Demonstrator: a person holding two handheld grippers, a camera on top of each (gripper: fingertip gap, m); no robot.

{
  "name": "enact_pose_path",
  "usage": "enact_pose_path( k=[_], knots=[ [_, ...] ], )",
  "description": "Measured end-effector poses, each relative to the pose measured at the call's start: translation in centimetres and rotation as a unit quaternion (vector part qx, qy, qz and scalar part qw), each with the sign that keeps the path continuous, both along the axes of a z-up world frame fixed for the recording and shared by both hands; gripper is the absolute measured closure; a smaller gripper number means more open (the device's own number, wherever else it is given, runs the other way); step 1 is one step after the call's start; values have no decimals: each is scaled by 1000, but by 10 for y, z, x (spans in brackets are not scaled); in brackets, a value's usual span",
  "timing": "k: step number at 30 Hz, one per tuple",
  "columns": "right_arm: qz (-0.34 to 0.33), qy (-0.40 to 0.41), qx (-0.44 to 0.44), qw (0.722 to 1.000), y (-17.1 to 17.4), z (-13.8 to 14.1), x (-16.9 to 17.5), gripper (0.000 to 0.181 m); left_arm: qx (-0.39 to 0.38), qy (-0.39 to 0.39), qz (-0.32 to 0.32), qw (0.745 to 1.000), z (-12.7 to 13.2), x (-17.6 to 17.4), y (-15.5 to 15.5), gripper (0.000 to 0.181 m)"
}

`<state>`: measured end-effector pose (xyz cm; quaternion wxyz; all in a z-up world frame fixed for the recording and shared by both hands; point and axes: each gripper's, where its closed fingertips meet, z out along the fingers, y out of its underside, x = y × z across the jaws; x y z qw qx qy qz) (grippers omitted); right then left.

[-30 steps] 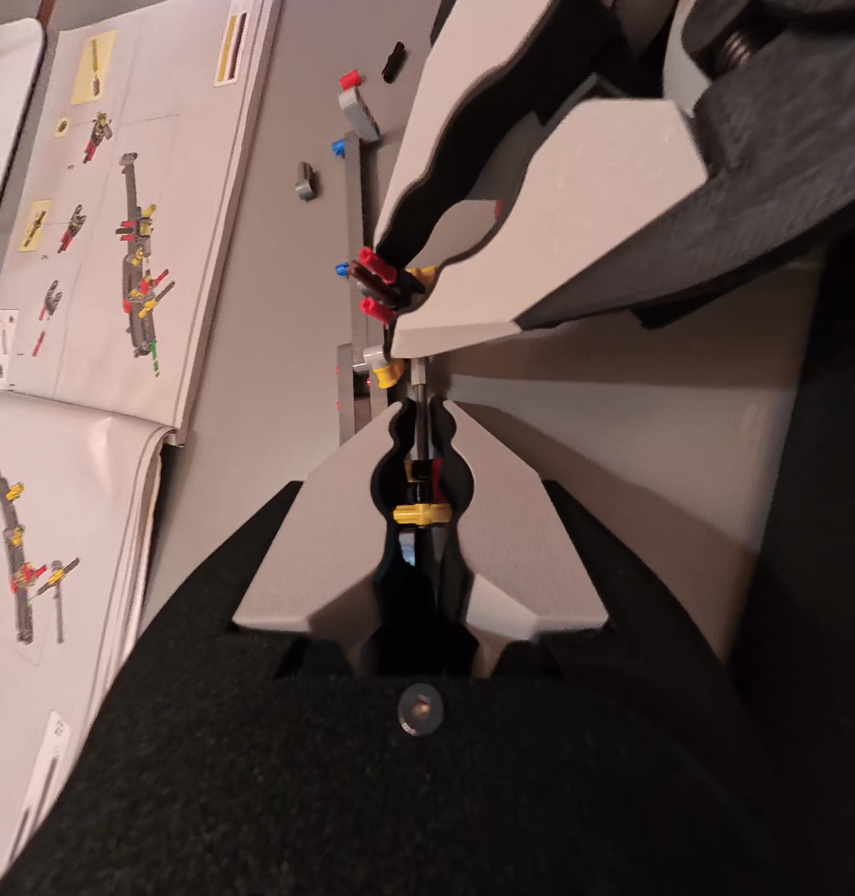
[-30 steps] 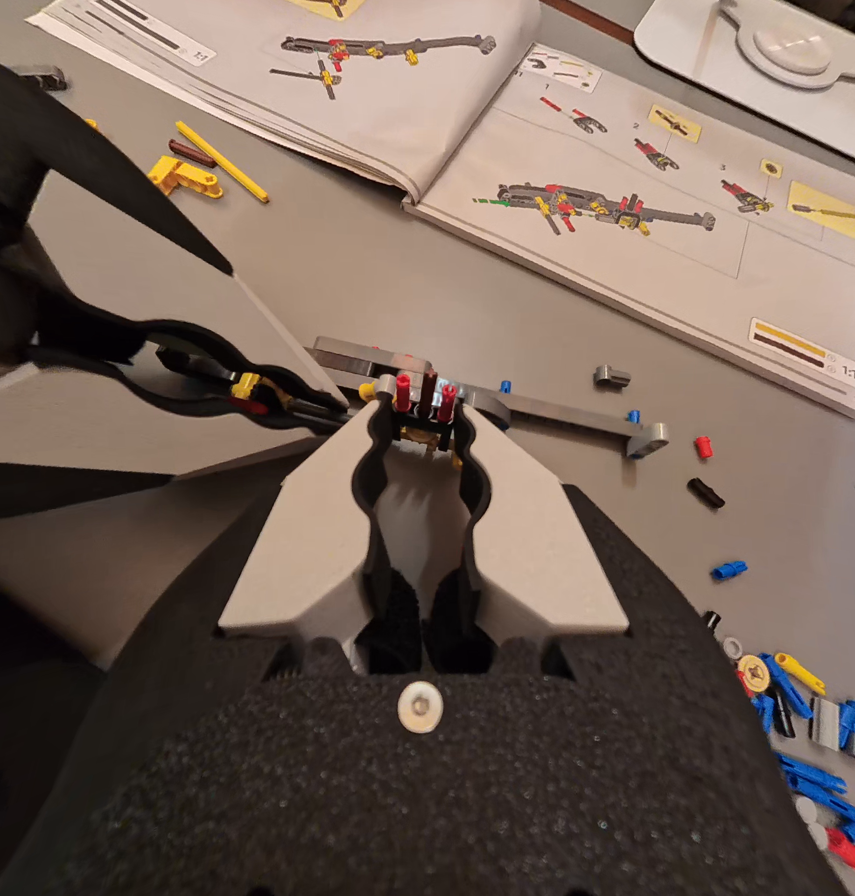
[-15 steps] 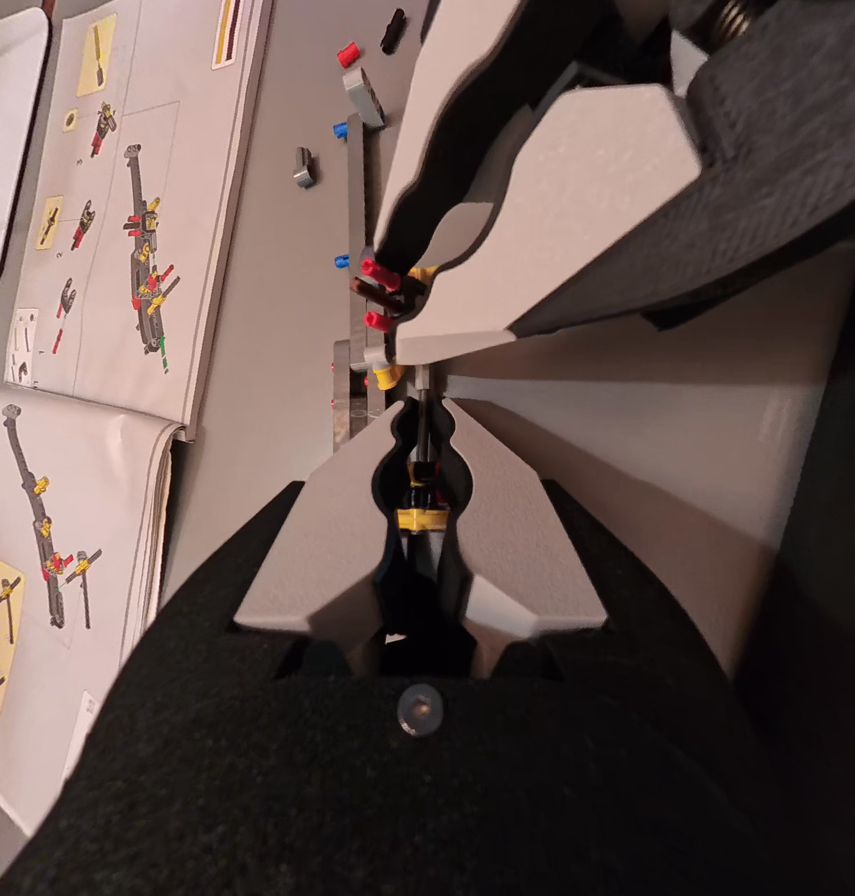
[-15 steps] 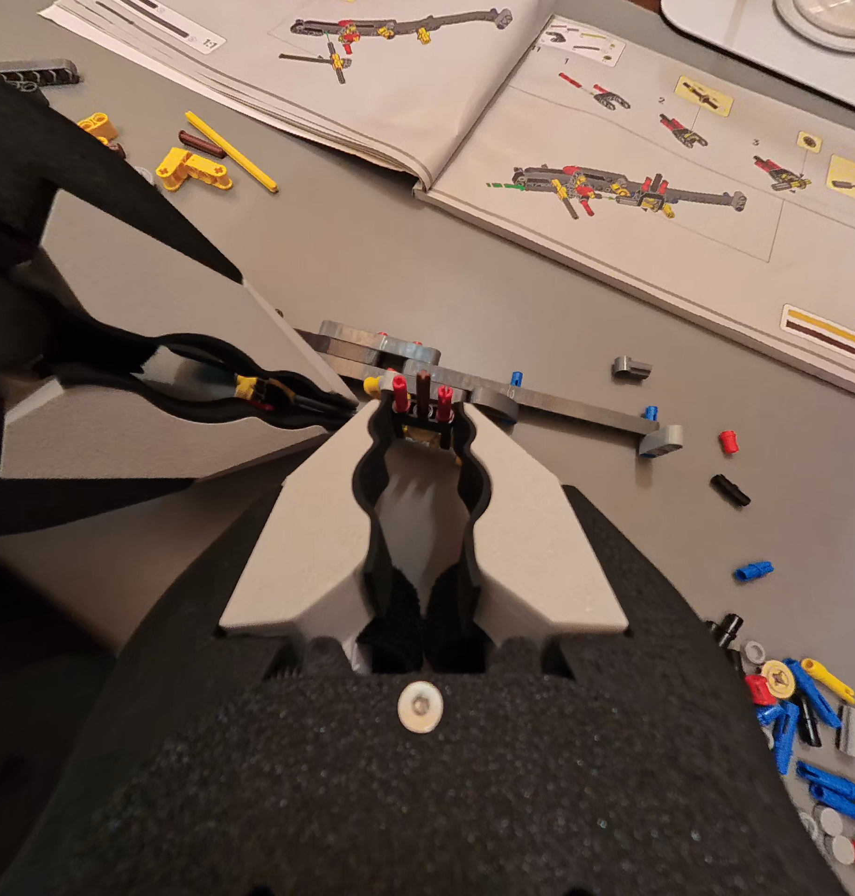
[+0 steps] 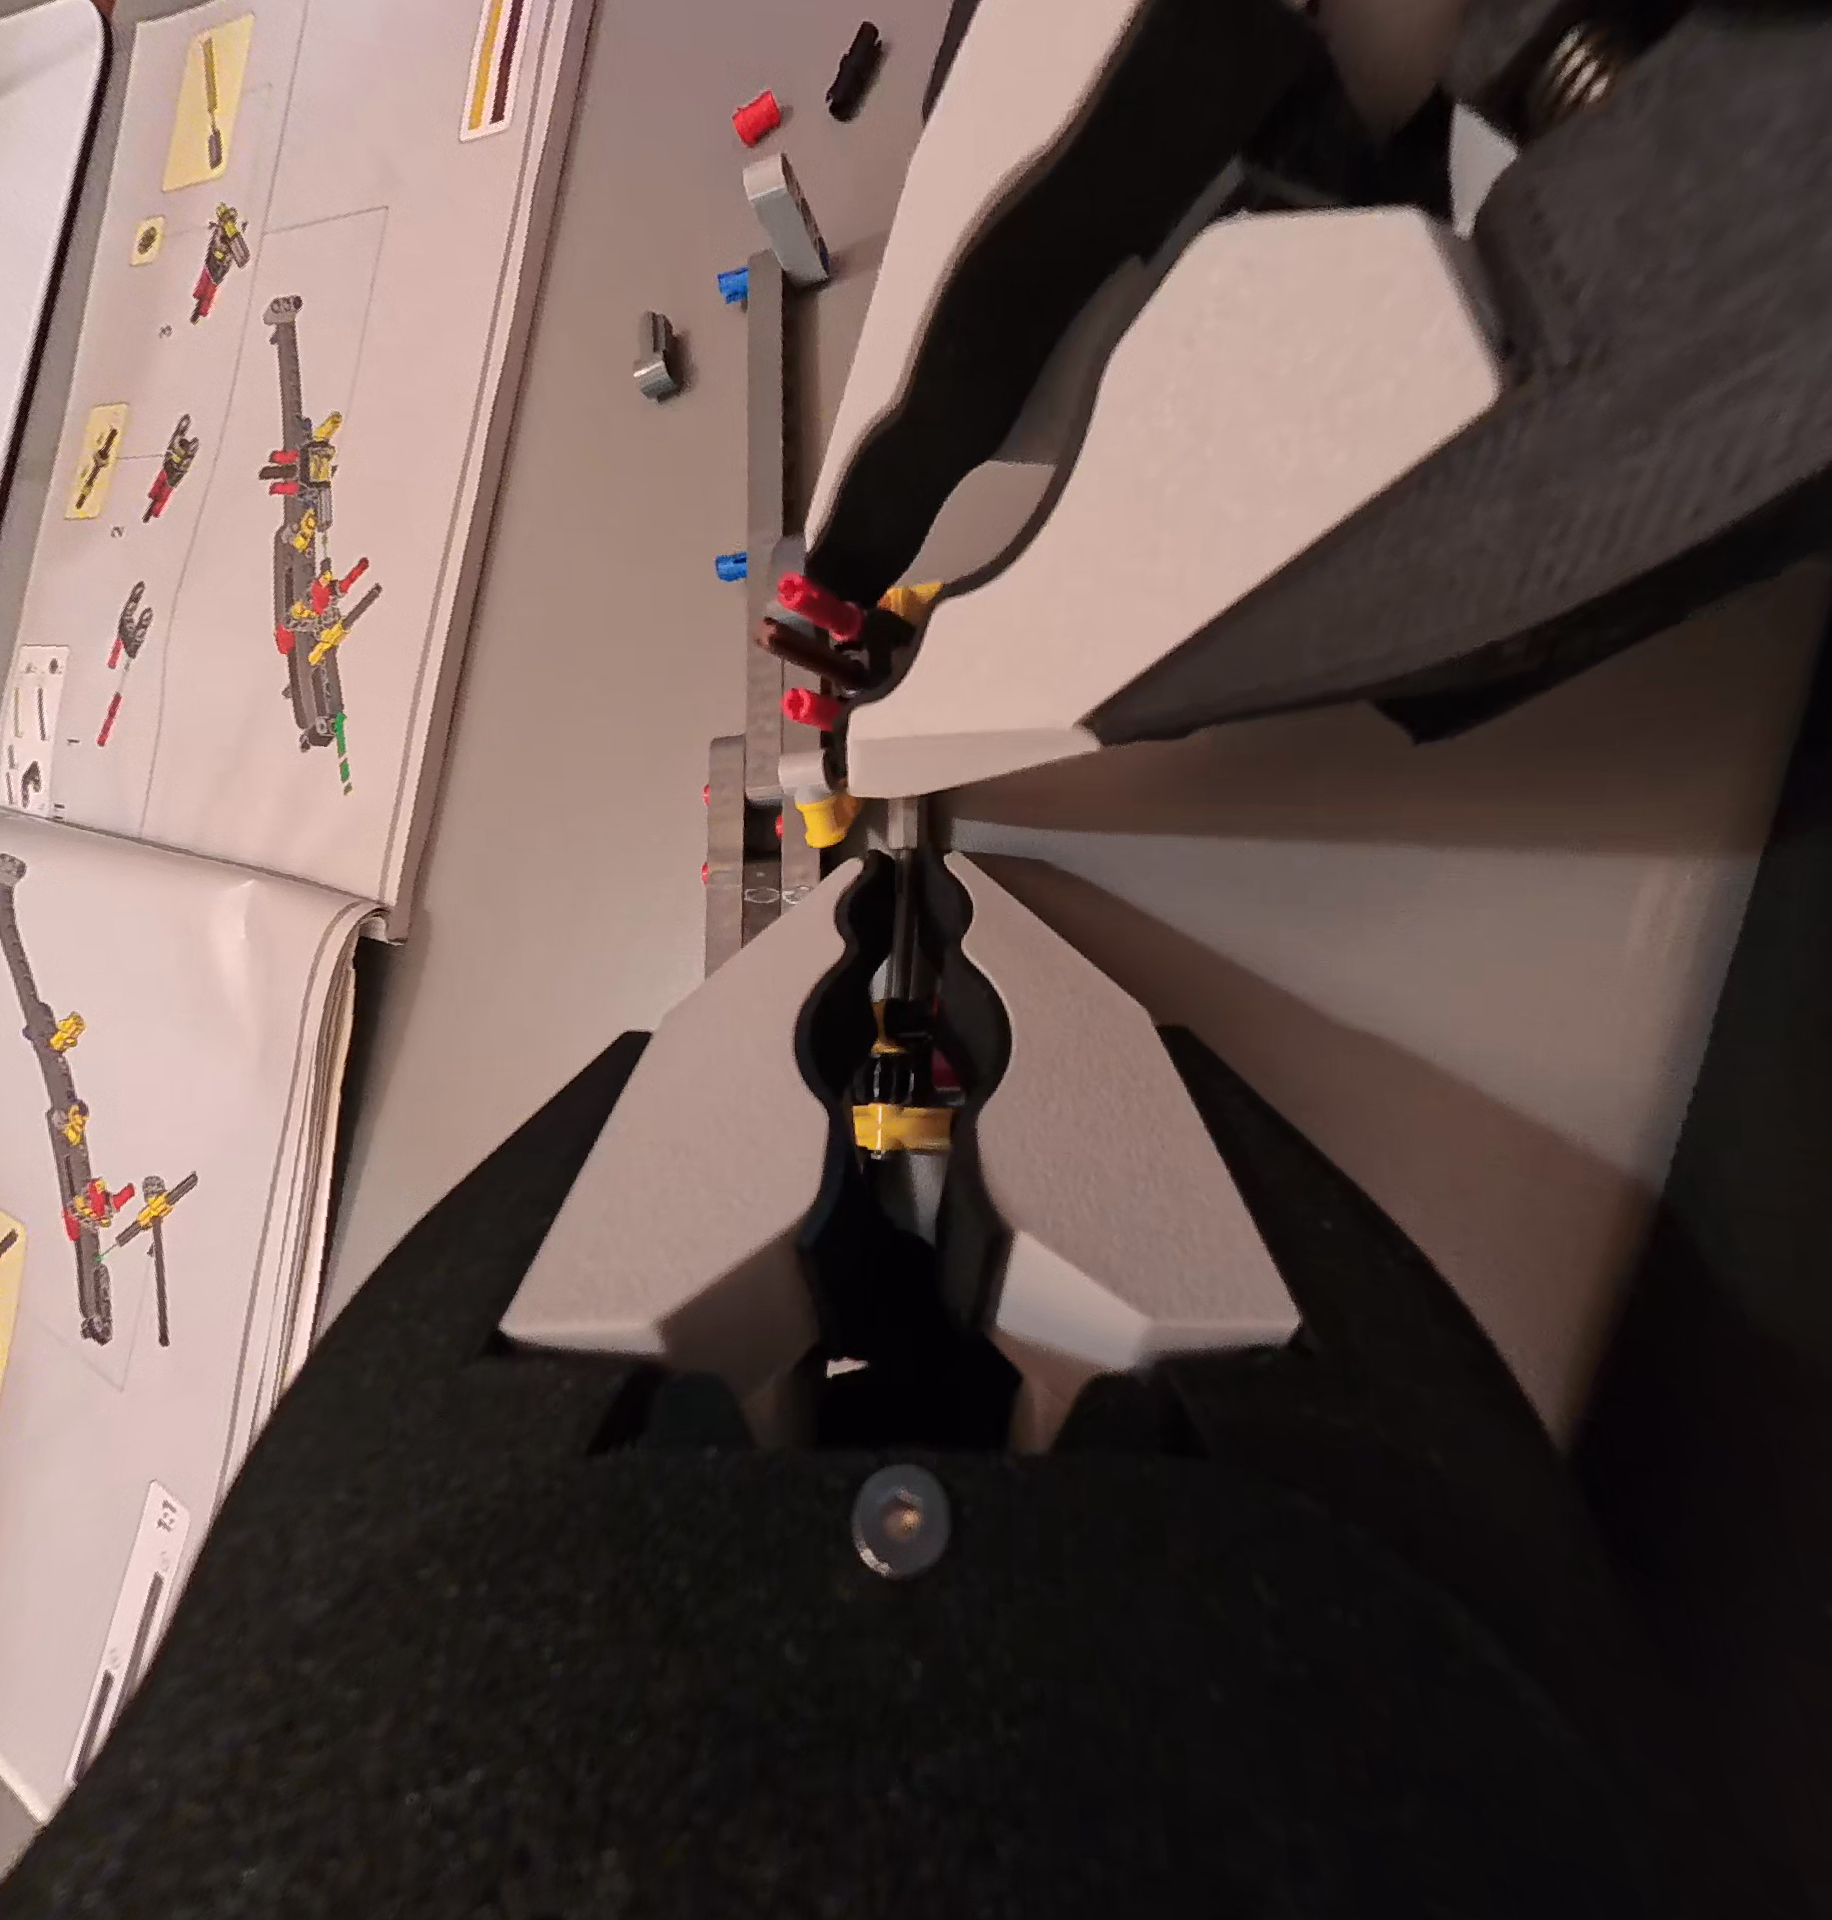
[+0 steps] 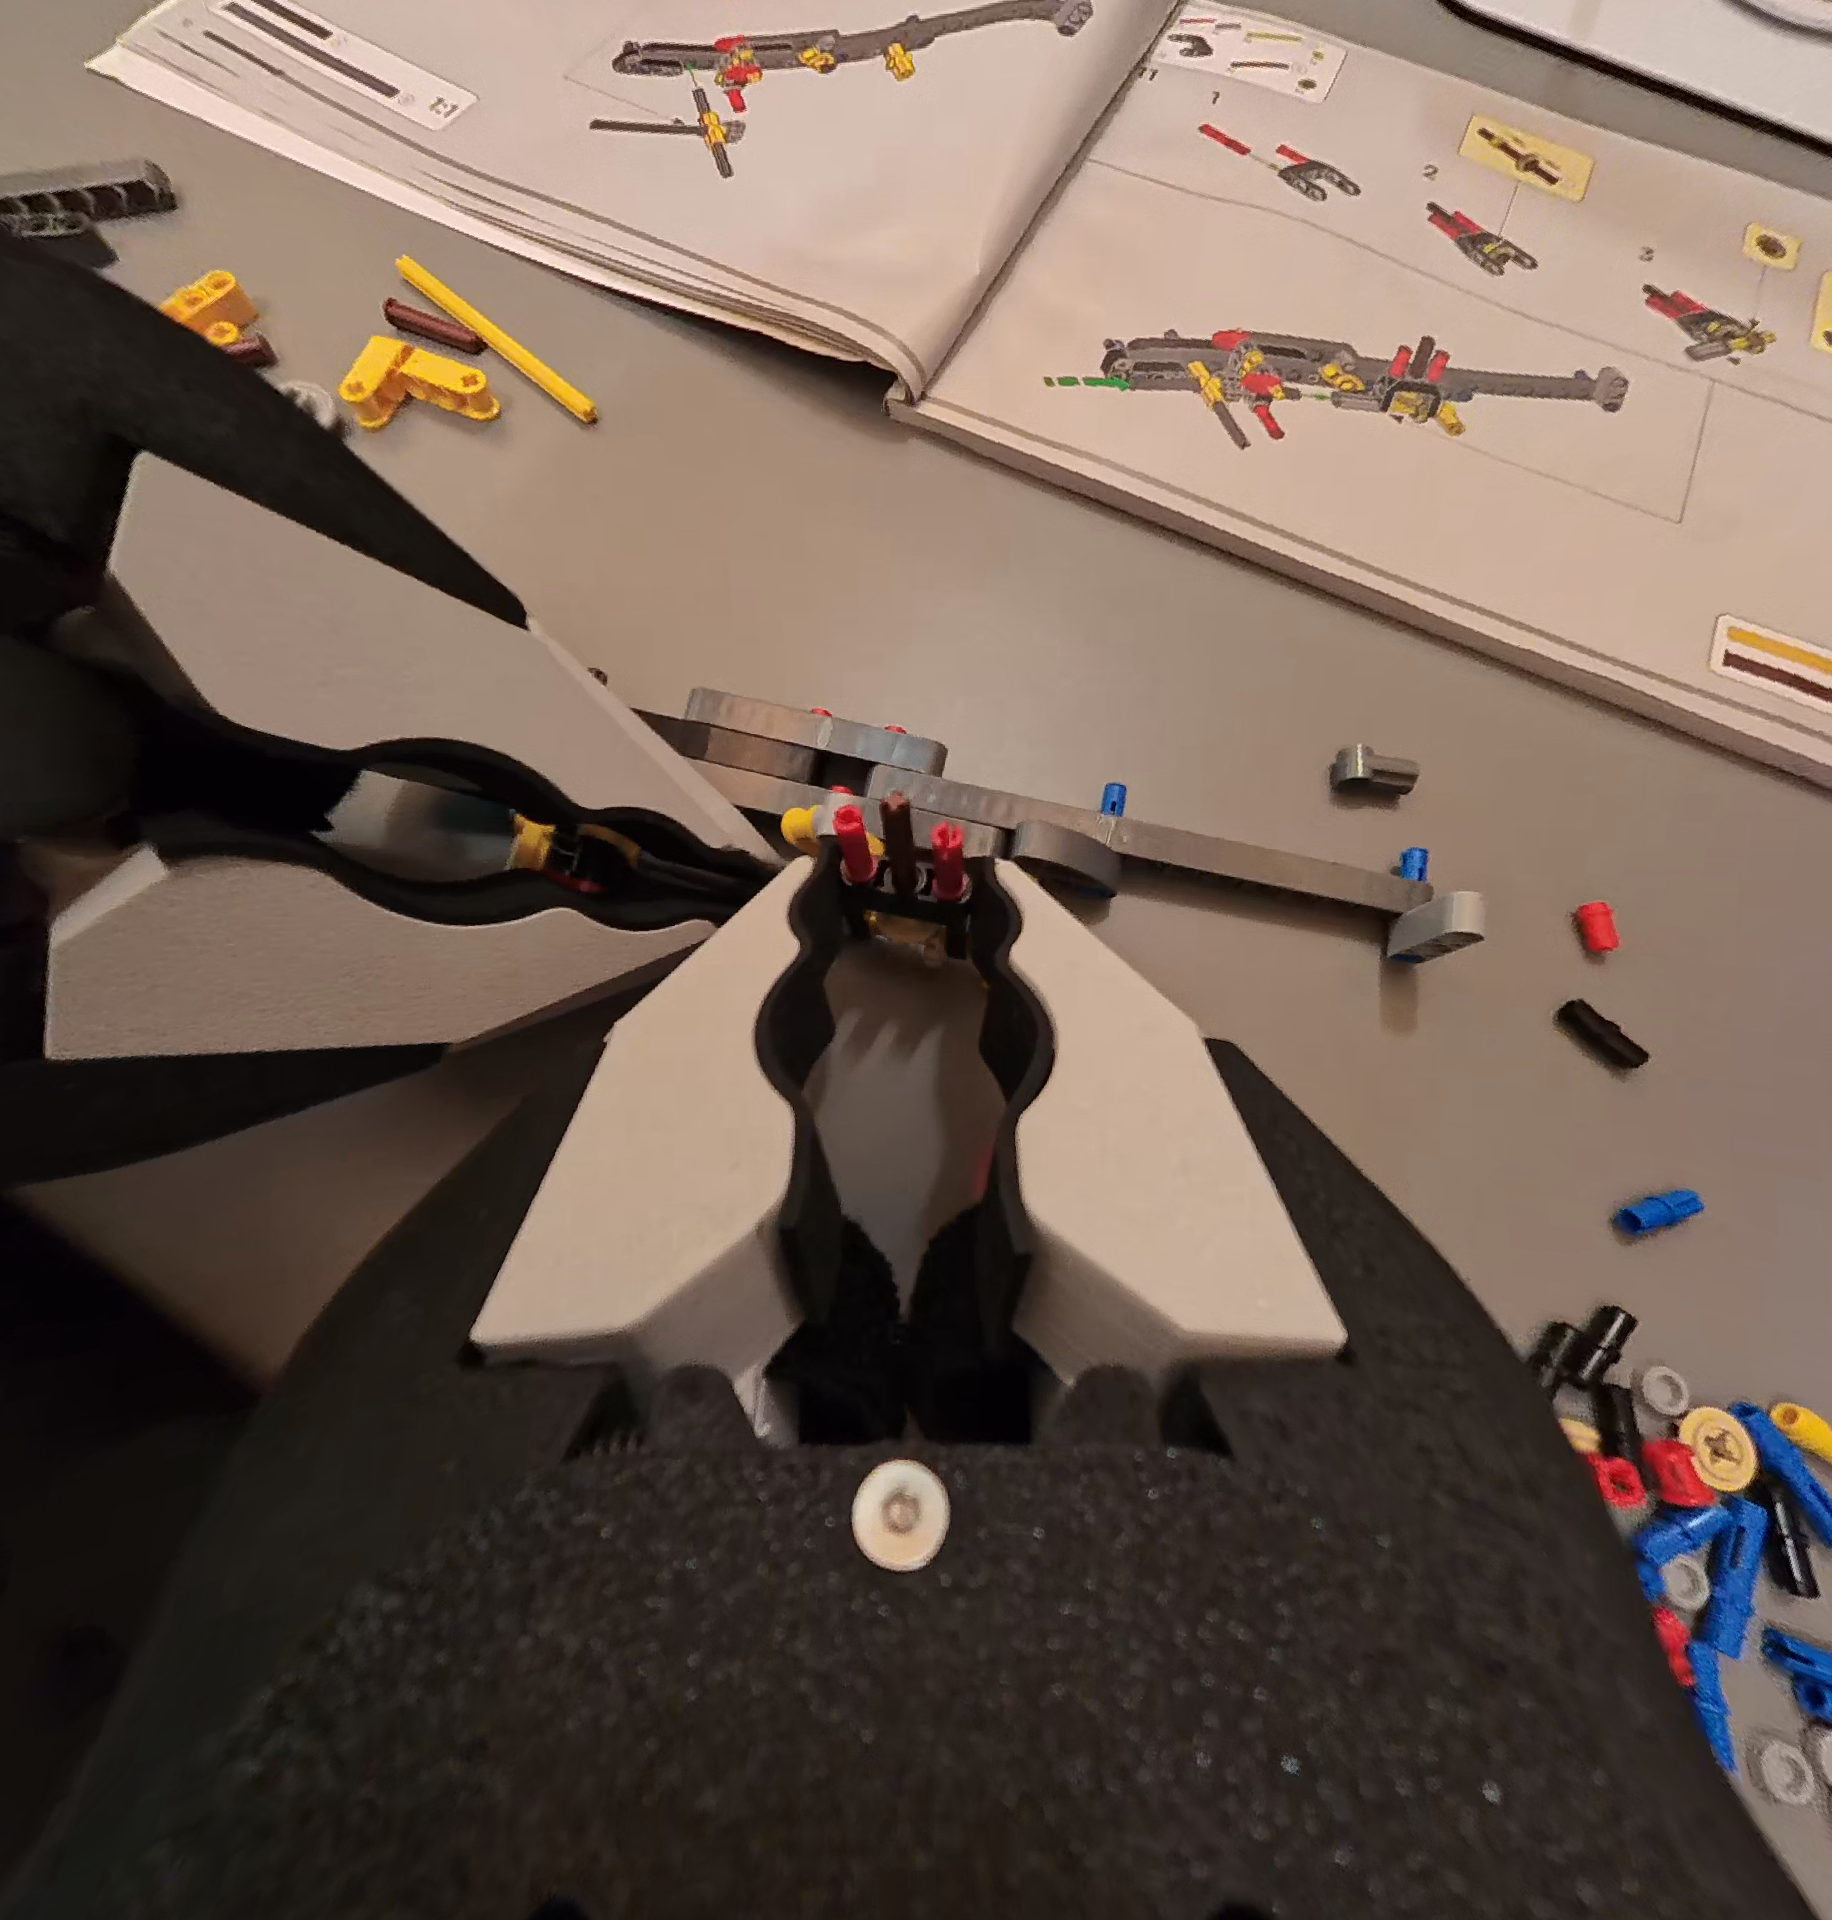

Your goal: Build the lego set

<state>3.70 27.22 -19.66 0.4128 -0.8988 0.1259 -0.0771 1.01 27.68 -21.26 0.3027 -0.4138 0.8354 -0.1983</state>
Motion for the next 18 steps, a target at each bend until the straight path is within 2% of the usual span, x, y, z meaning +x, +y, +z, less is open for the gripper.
enact_pose_path(
  k=[8, 11, 12, 13, 16, 18],
  knots=[
    [-2, 23, 10, 1000, 1, 0, 0, 158, -8, -2, -7, 1000, 1, 0, 0, 179],
    [10, -48, -6, 999, 2, 1, 0, 158, -32, -6, -22, 999, 3, -2, 1, 176],
    [18, -49, -4, 999, 3, 1, -2, 158, -39, -2, -31, 999, 4, -5, 1, 174],
    [21, -49, -4, 999, 4, 2, -2, 157, -57, -1, -46, 997, 10, -10, -2, 161],
    [23, -30, 4, 999, 4, 2, -3, 158, -124, -14, -63, 990, 34, -29, -2, 140],
    [26, -23, 7, 999, 4, 2, -3, 157, -165, -3, -41, 985, 36, -43, 15, 130]
  ],
)
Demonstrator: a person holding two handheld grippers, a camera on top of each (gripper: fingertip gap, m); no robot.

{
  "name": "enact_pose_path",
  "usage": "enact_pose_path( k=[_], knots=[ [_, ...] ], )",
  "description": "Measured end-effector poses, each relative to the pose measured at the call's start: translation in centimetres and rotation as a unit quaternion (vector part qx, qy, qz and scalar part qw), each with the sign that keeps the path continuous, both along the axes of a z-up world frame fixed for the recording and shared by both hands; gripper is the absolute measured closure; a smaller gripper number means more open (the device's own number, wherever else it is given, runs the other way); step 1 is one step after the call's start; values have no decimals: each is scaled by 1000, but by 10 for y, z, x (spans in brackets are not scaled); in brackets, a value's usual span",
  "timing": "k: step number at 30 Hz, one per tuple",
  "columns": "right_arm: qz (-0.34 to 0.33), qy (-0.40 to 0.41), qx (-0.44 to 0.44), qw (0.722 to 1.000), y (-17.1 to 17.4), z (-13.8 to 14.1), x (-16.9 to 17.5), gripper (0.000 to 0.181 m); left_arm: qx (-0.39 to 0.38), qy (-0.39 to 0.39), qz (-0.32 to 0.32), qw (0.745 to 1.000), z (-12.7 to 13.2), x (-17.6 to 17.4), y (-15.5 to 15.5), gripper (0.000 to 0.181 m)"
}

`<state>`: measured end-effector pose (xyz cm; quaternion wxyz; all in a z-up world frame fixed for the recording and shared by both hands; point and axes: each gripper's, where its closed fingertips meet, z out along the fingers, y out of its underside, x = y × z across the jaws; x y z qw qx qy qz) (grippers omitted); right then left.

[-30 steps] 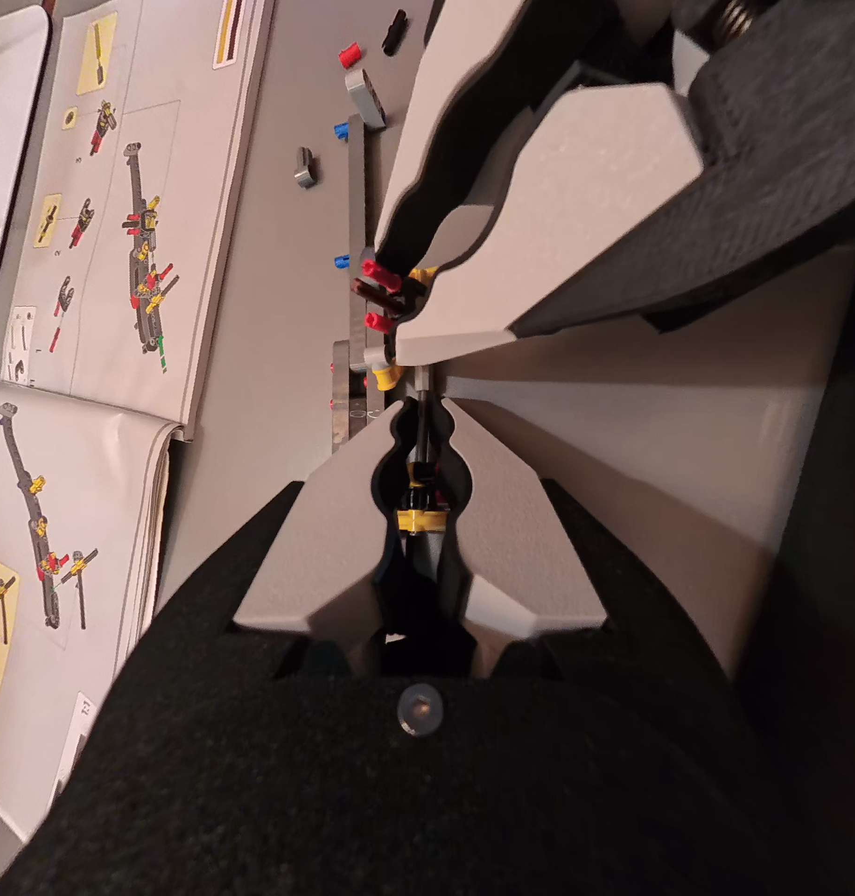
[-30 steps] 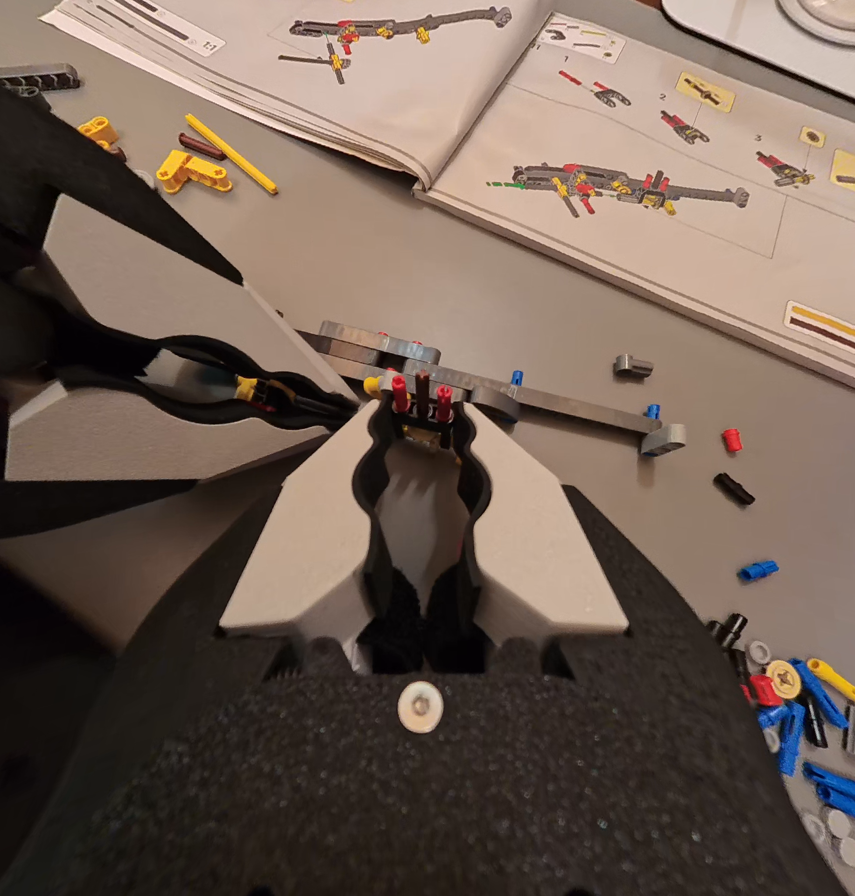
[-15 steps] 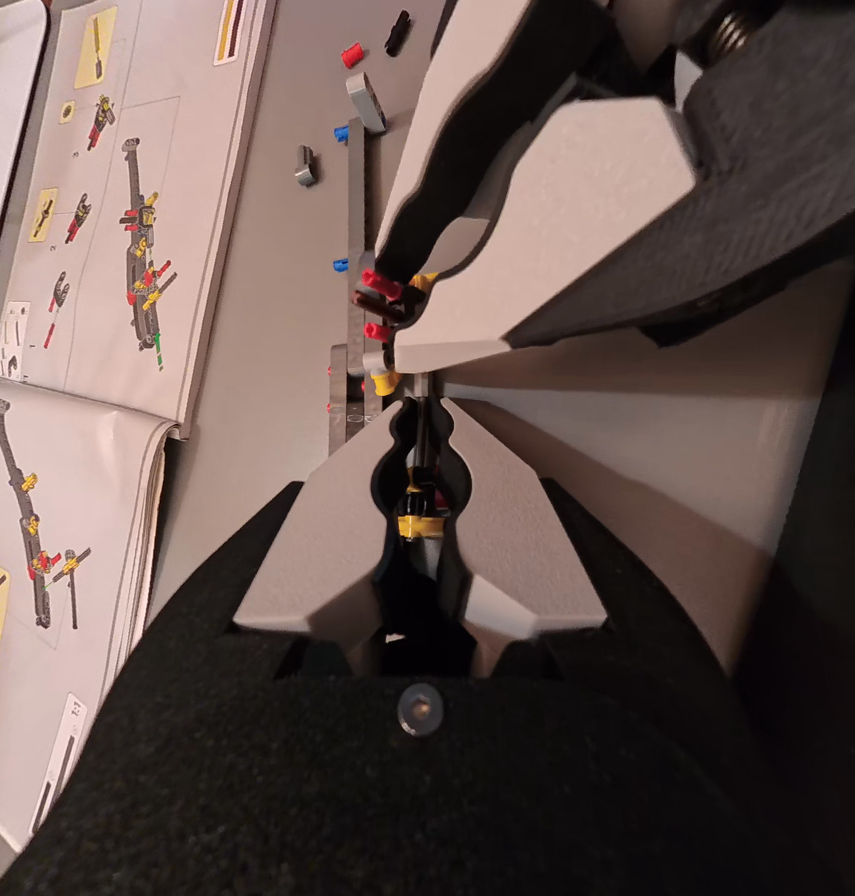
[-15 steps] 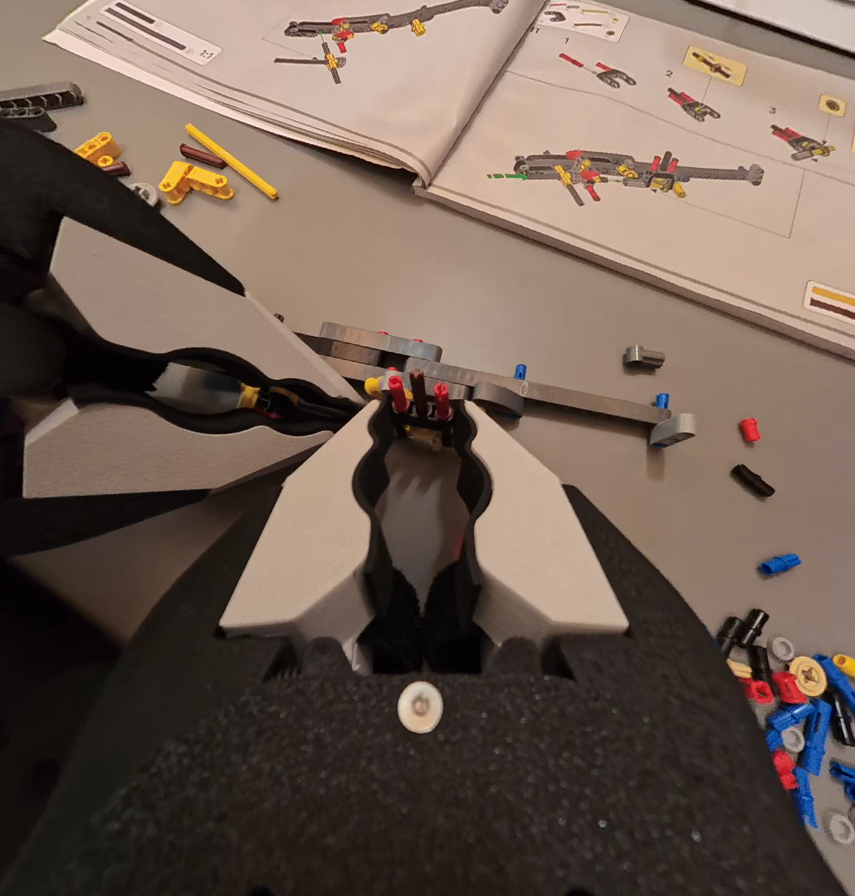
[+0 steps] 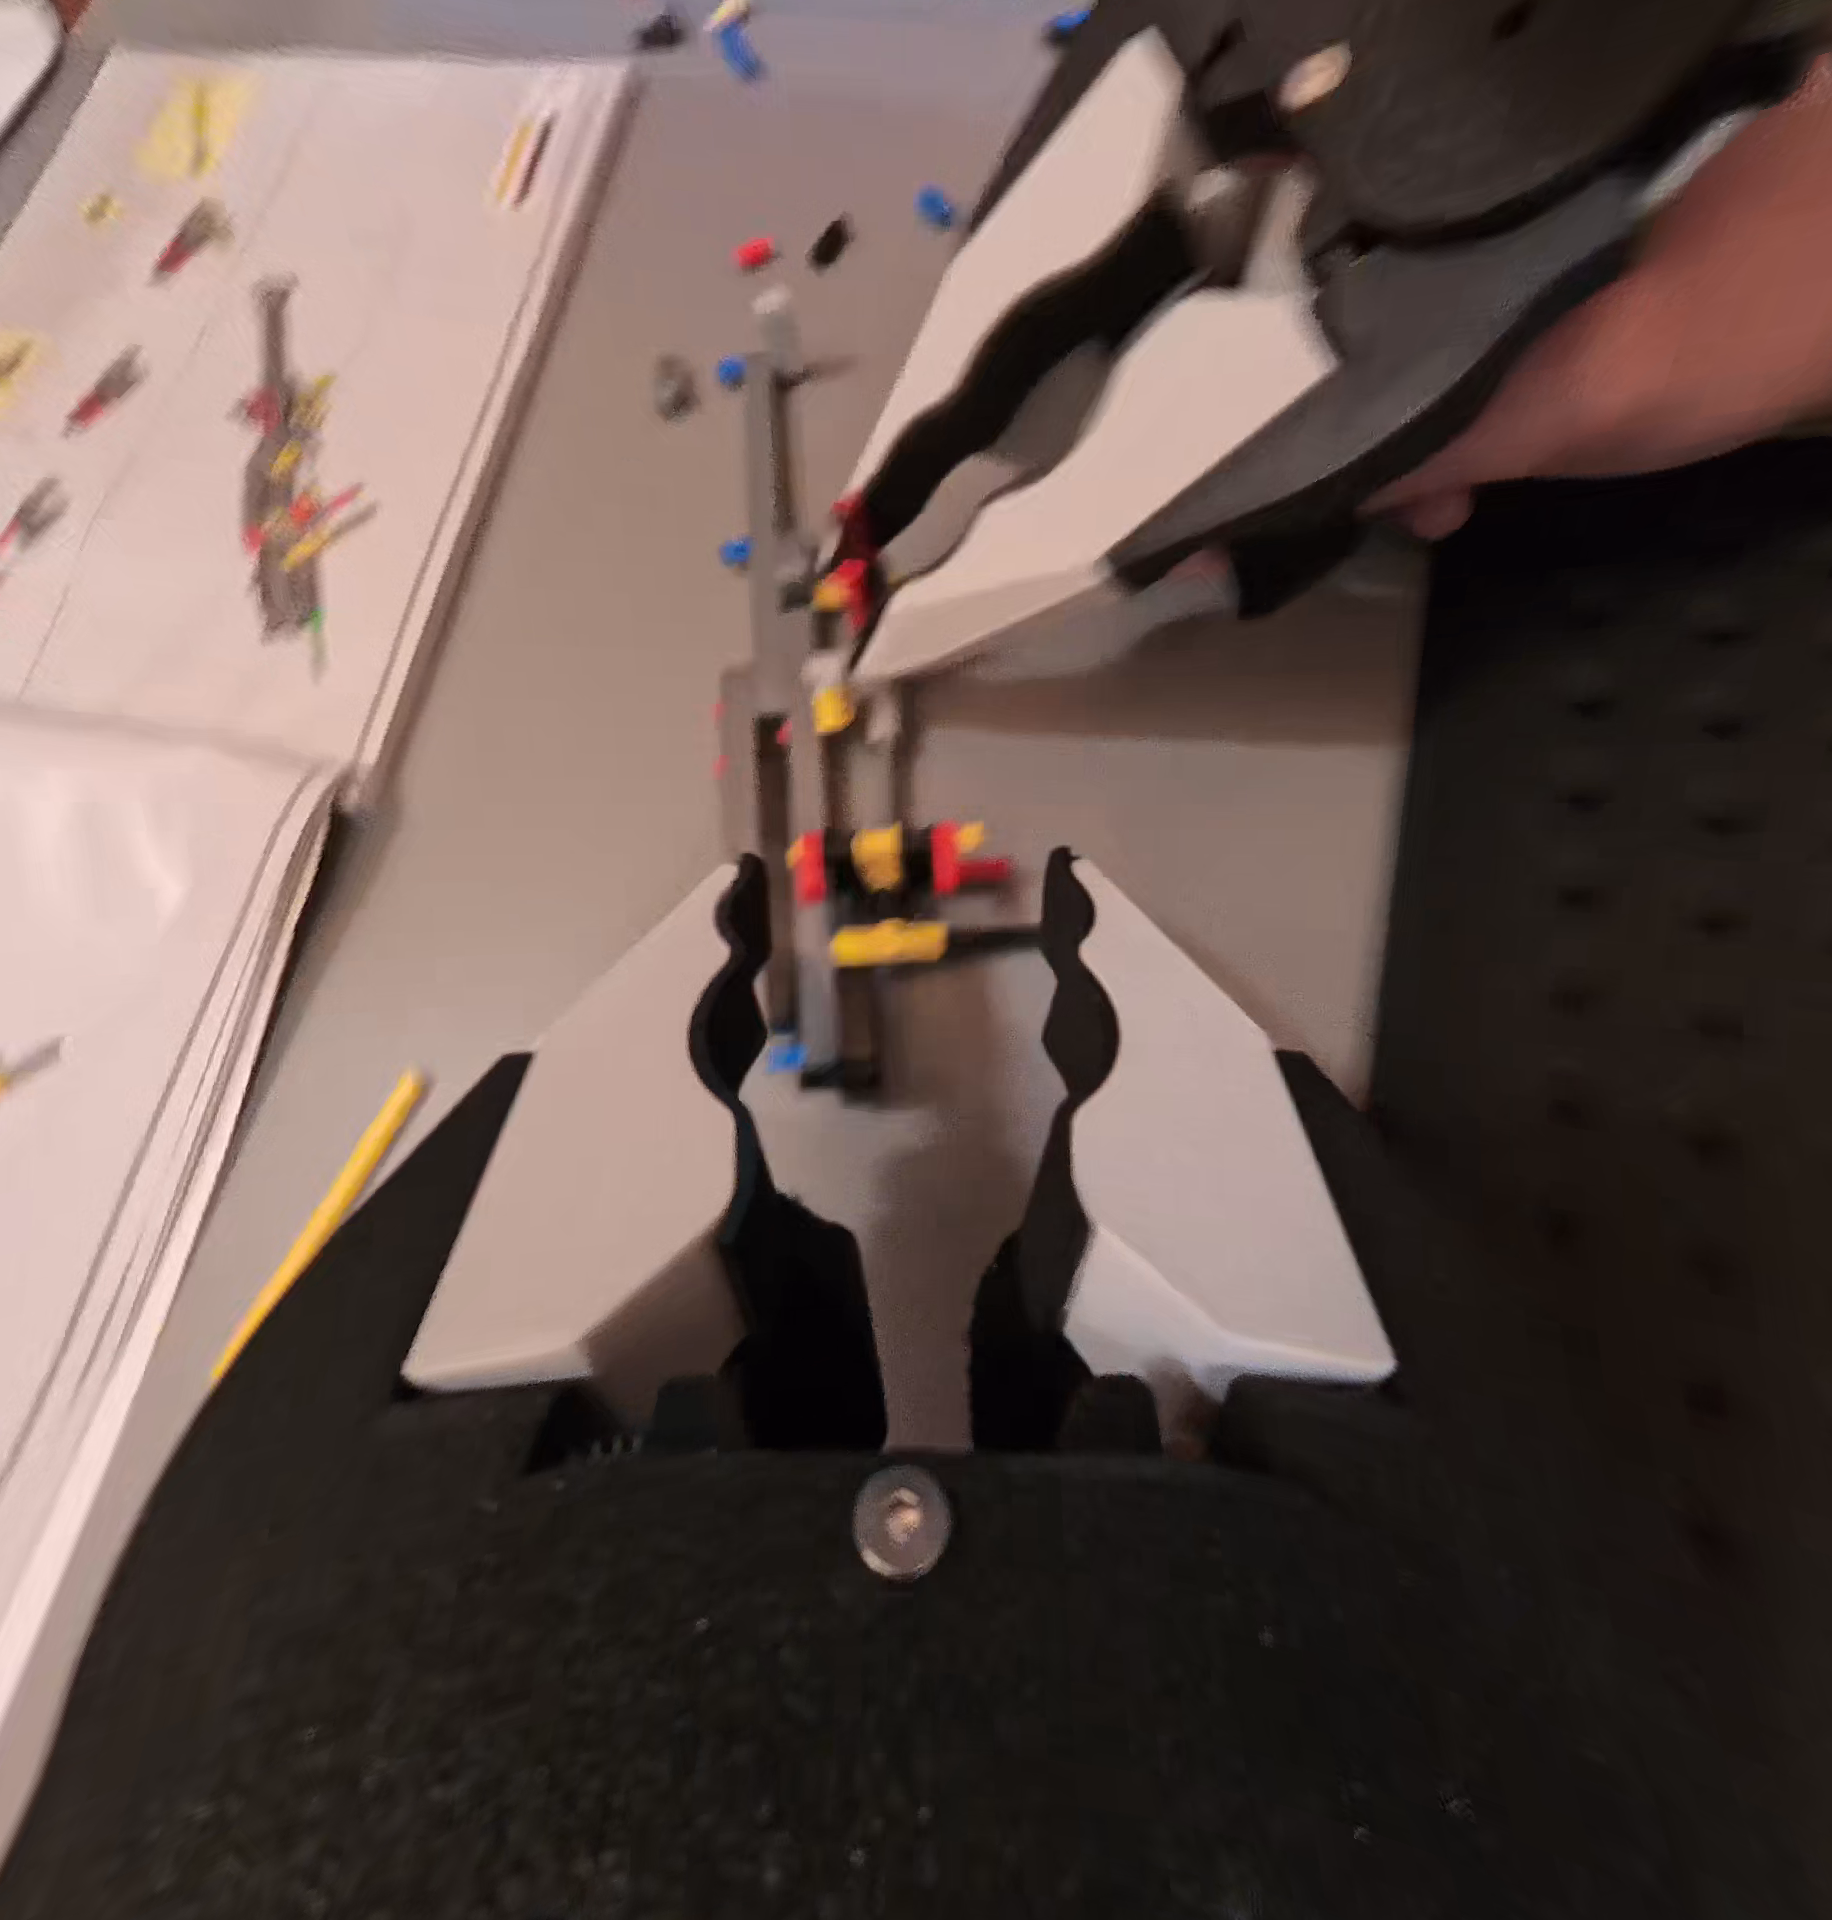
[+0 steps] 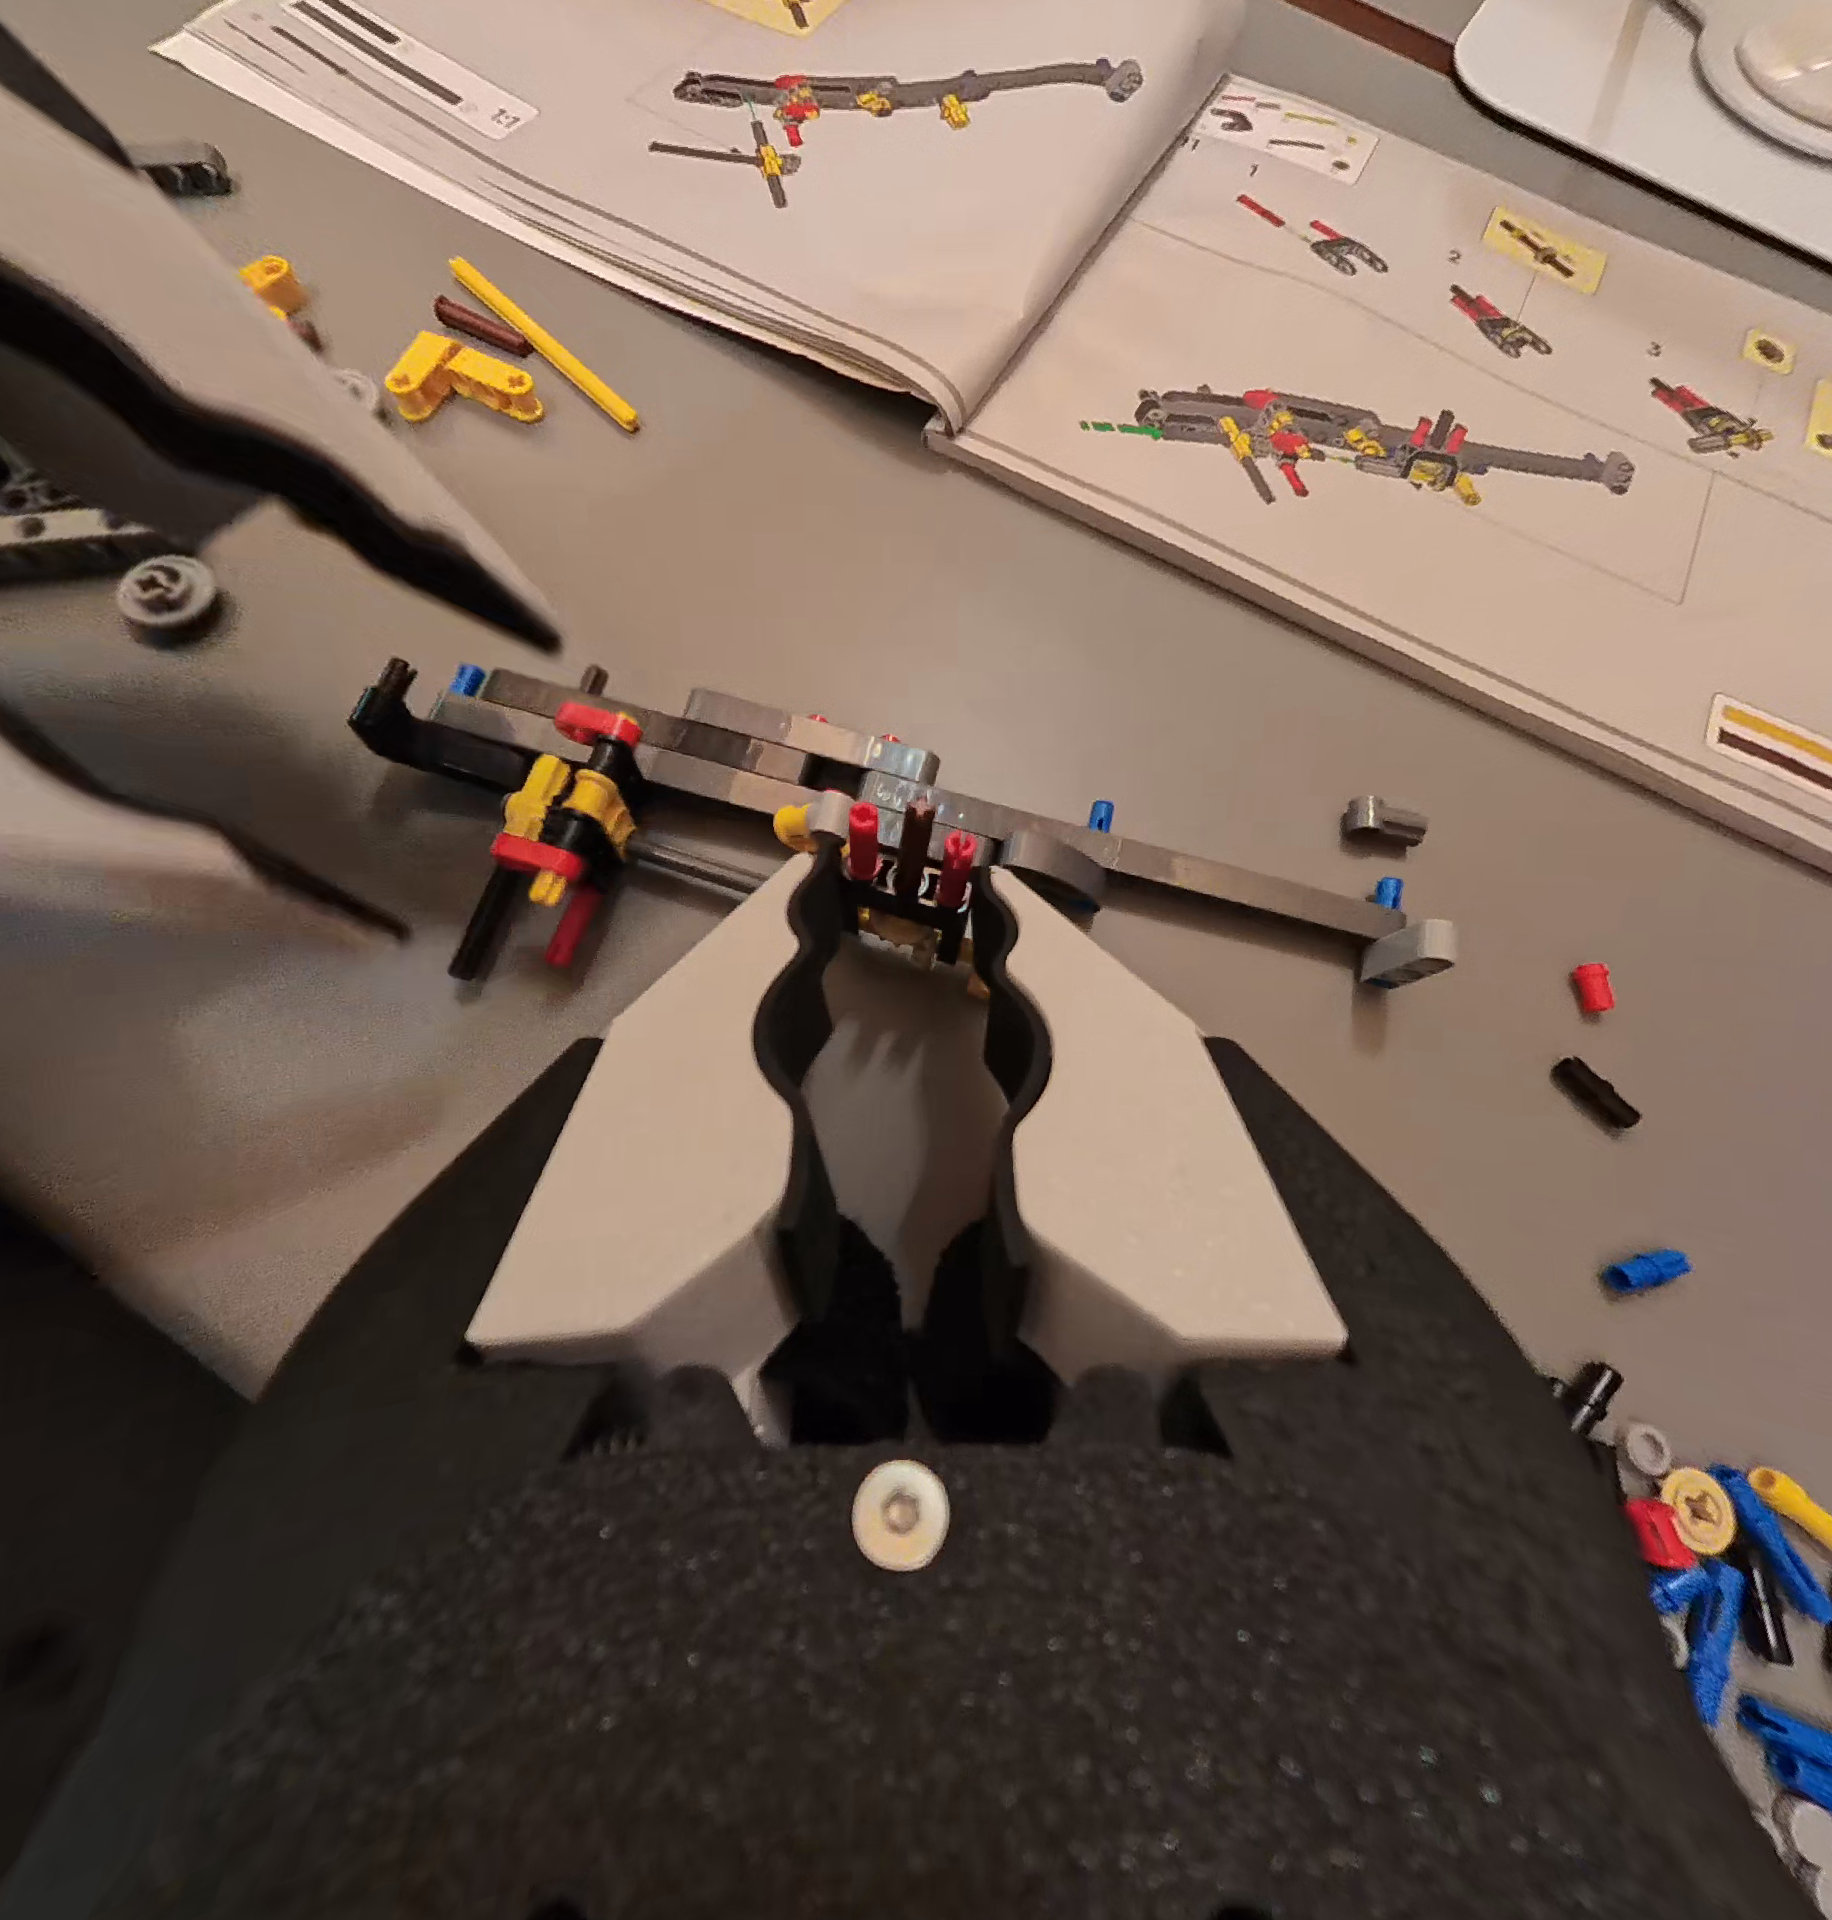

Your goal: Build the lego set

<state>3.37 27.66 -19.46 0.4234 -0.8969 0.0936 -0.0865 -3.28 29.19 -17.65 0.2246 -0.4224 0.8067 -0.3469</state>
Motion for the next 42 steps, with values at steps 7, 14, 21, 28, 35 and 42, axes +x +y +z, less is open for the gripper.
enact_pose_path(
  k=[7, 14, 21, 28, 35, 42],
  knots=[
    [15, -8, 2, 1000, 2, 0, -4, 157, -21, 52, 14, 998, -33, -13, 24, 139],
    [28, 9, 26, 999, 7, 1, -4, 157, -3, 46, -4, 999, -36, -10, 28, 155],
    [43, 16, 30, 998, 8, 1, -4, 156, -7, 46, 1, 999, -36, -10, 30, 156],
    [17, -37, -19, 999, 4, -3, -1, 148, -7, 45, 16, 999, -36, -9, 32, 158],
    [11, -84, -38, 996, 4, -3, -4, 156, -7, 44, 21, 999, -36, -9, 31, 158],
    [12, 0, -16, 1000, 6, -5, -6, 157, -8, 46, 20, 999, -36, -10, 31, 158]
  ],
)
